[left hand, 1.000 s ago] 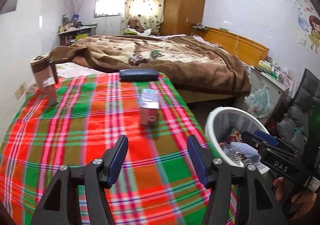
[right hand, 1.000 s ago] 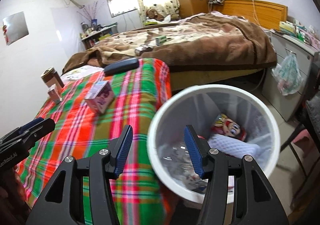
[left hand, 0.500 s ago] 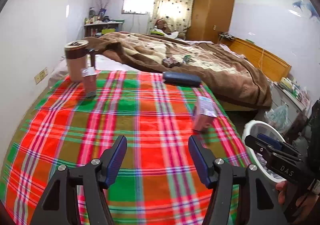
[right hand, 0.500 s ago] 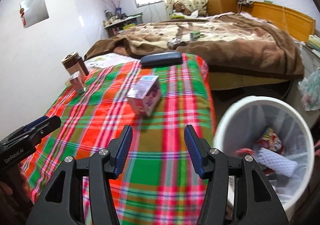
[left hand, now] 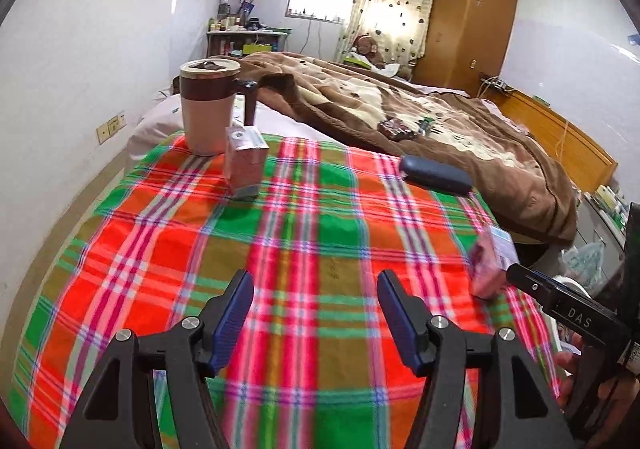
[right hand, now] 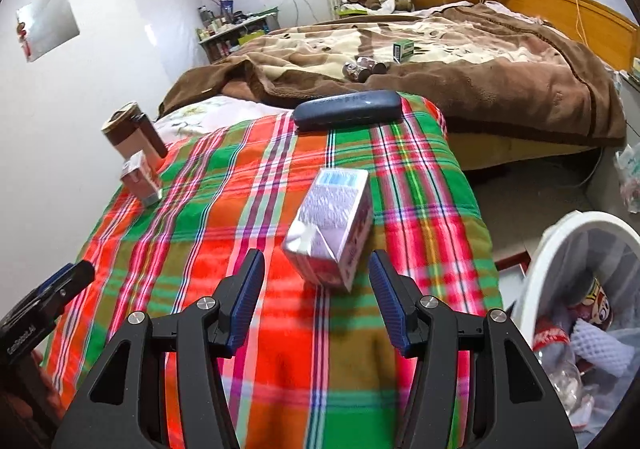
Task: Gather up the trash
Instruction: 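Grasp the purple milk carton with the right tool while the left grasps the pink juice box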
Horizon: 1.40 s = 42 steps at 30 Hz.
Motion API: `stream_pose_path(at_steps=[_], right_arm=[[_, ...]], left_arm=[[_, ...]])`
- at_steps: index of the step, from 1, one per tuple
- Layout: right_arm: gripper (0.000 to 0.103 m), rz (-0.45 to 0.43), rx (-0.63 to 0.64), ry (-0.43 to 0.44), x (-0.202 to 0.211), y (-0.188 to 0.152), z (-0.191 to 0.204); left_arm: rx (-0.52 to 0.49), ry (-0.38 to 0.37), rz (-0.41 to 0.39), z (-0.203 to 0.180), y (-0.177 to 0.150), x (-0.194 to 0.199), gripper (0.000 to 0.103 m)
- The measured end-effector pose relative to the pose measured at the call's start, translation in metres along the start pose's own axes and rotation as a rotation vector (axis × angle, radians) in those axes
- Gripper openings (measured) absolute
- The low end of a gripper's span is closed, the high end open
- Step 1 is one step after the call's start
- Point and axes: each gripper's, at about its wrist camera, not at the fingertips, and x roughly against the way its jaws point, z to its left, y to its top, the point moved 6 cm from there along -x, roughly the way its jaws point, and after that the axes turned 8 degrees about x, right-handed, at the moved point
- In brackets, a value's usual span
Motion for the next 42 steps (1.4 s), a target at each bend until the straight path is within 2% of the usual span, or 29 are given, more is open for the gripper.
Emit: stream_pose_path(at_steps=[5,8,11,13,17,18,19,20,25,27,30,35,38,42], right_arm=[[0.056,0.047,0.018,-0.076,-0.02,0.002,0.001],[0.056,0.062,0.036,-0.159,-0.028,0.003,-0.002],[0.056,0.08,0.03,-0.165,-0.034,0.006,-0.004],[0.056,0.083,0.016,-0.176,-0.037,0.007,-0.007],[0.056,0.083,-0.007,-0.163,-0.043,0.007,-0.006],[0.051,0.076,-0.007,-0.167,-0.043,0.007,-0.006],[0.042,0.073,-0.005,-0.173,-0.044,0.006,-0.006],[0.038,0.072,-0.006,-0.177,-0.045,0.007,-0.005],[0.038,0.06,-0.013,-0.126,-0.049,0.008,0.001],[0.038,0.061,-0.009,-0.113,-0.05,0.006,0.004],[0.038,0.054,-0.009,-0.105,-0.05,0.006,0.006],[0.038,0.055,-0.011,-0.082,-0.051,0.004,0.008],[0.038,0.058,-0.014,-0.073,-0.051,0.003,0.009],[0.038,0.058,-0.028,-0.059,-0.052,0.002,0.008]], left_arm=[[0.048,0.018,0.009,0.024,0.023,-0.024,0.064],[0.087,0.01,0.028,0.037,0.035,-0.039,0.065],[0.094,0.044,0.024,0.048,0.047,-0.052,0.066],[0.109,0.038,0.031,0.053,0.053,-0.06,0.067],[0.099,0.07,0.021,0.06,0.067,-0.077,0.067],[0.1,0.072,0.026,0.061,0.068,-0.08,0.067],[0.1,0.068,0.03,0.061,0.071,-0.085,0.067],[0.092,0.071,0.029,0.06,0.073,-0.089,0.067],[0.026,0.146,-0.009,0.055,0.085,-0.107,0.067],[0.025,0.146,0.008,0.054,0.088,-0.119,0.067],[0.009,0.19,0.002,0.053,0.09,-0.133,0.067],[0.041,0.26,-0.009,0.06,0.099,-0.153,0.067],[0.047,0.275,-0.033,0.062,0.104,-0.16,0.067],[0.051,0.291,-0.022,0.064,0.105,-0.174,0.067]])
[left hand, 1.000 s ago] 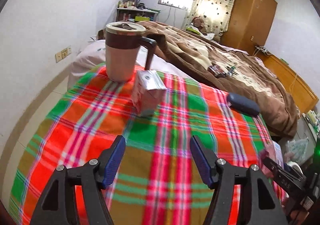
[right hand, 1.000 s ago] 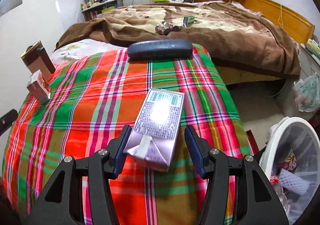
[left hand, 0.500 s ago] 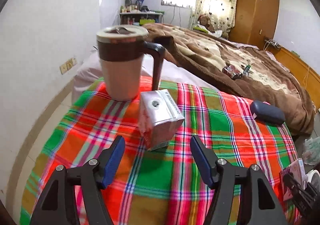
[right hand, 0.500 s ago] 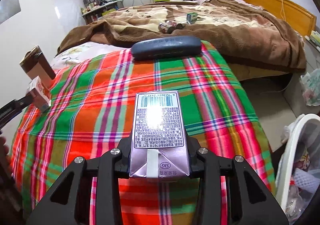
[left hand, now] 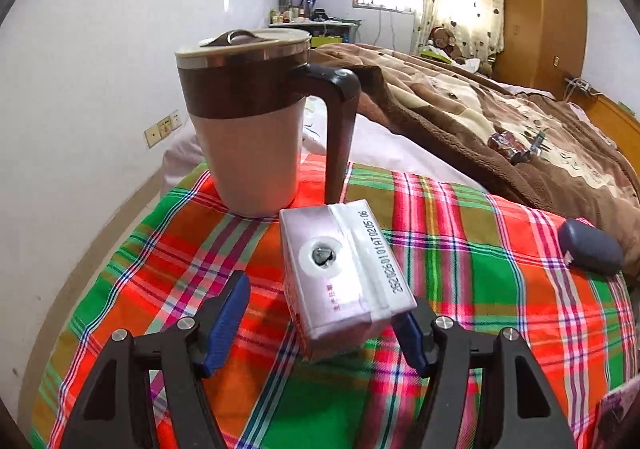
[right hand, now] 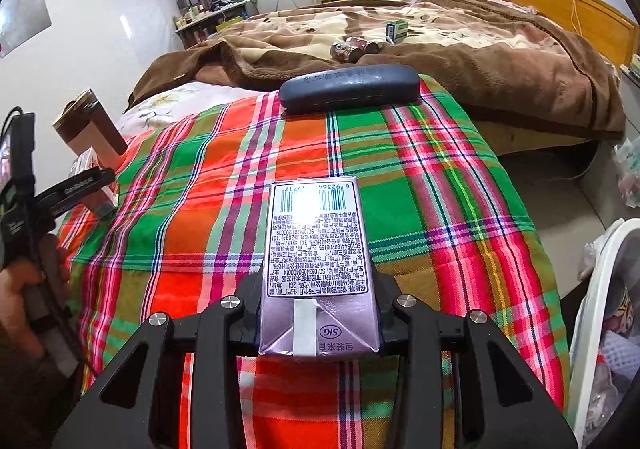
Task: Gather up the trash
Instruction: 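Grasp the purple milk carton with the right tool while the left grasps the pink juice box, then carry the purple carton and pink juice box over the wastebasket with both tools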
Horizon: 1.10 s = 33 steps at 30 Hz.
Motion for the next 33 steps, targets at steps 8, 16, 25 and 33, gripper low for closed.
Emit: stream_pose_path(at_steps=[8,16,25,33], right_arm=[[0.038,-0.001,-0.004,0.005,-0.001,0.0,0.0],[0.038,-0.003,-0.013,0.013,-0.001,0.001,0.001],[0.038,-0.007,-0.016,0.025,0.002,0.0,0.0],[0.038,-0.019,-0.014,0.005,0.013,-0.006,-0.004]], left_arm=[[0.045,-0.014,0.01,0.005,0.004,-0.009,0.067],[0.065,-0.051,0.033,0.009,0.001,-0.01,0.036],[0.034,-0.077,0.026,0.002,-0.01,0.011,0.036],[-0.002,-0.132,0.03,-0.002,-0.032,0.05,0.036]])
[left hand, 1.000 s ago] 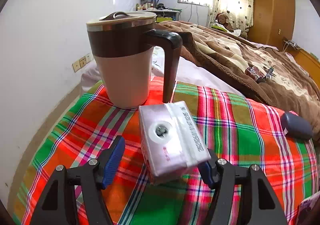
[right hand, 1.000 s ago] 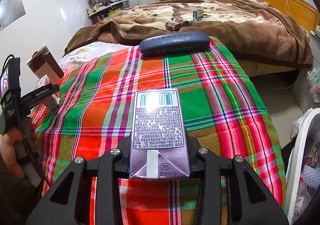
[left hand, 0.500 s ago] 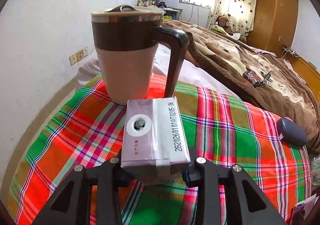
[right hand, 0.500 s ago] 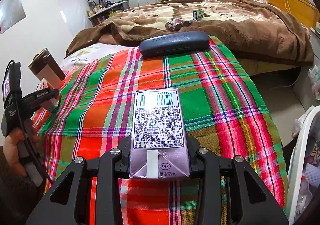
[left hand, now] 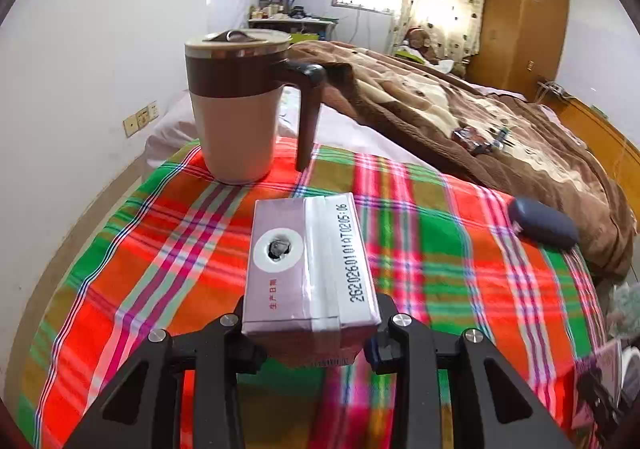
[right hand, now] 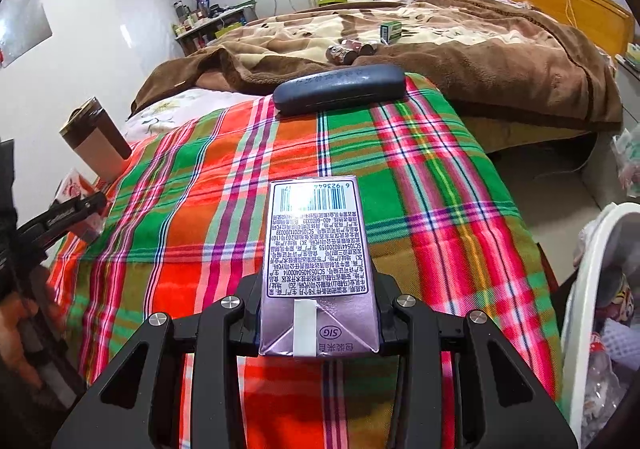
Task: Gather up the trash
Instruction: 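Carry the purple carton and pink juice box over the wastebasket with both tools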
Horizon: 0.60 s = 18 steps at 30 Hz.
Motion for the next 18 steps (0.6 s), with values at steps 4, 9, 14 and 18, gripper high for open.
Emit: stream_pose_path(at_steps=[4,9,14,18], right_arm=[[0.038,-0.021,0.009,-0.004,0.013,-0.002,-0.002],[0.038,-0.042,0.009,-0.002,0.03,-0.006,-0.007],[0.038,-0.058,0.012,0.0,0.045,-0.011,-0.011],[0.038,-0.075,0.022,-0.002,0.062,-0.016,-0.017]], left_arm=[[-0.021,-0.032,0.005,-0.006,-0.015,0.024,0.036],[-0.051,-0.052,-0.003,-0.012,-0.031,0.055,0.036],[-0.082,-0.076,-0.018,-0.022,-0.048,0.087,0.036],[-0.115,-0.093,-0.027,-0.033,-0.06,0.109,0.036]])
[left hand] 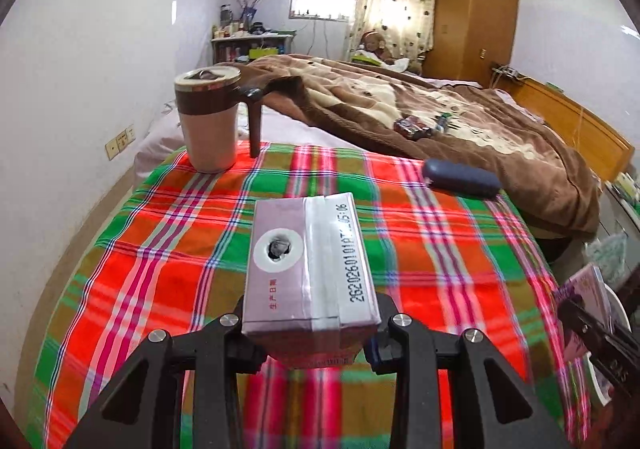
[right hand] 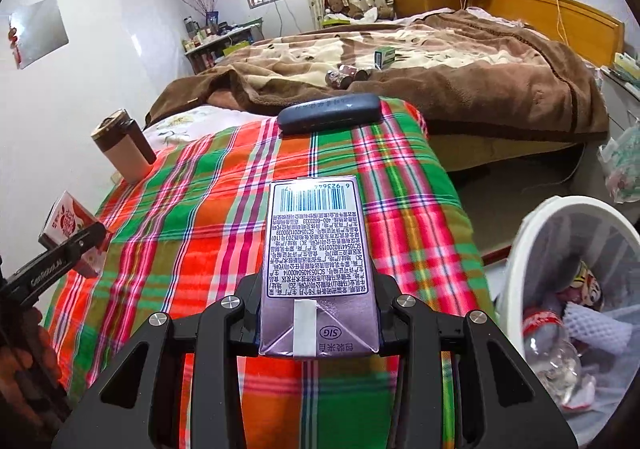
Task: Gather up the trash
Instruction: 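Carry the purple carton and pink juice box over the wastebasket with both tools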
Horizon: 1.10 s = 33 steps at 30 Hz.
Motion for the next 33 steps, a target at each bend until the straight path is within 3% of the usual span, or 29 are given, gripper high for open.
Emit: stream_pose_path(at_steps=[17,33], right_arm=[[0.038,-0.061,-0.019,-0.049,0.056,-0.017,-0.045],[0.038,-0.096,-0.1,-0.184,0.1,-0.038,-0.121]], left_arm=[[-0.141,-0.16,0.002,-0.095,-0.054,0.067,0.036],[-0.242,-0.34,0.066,-0.202,-0.097,0.081,0.036]])
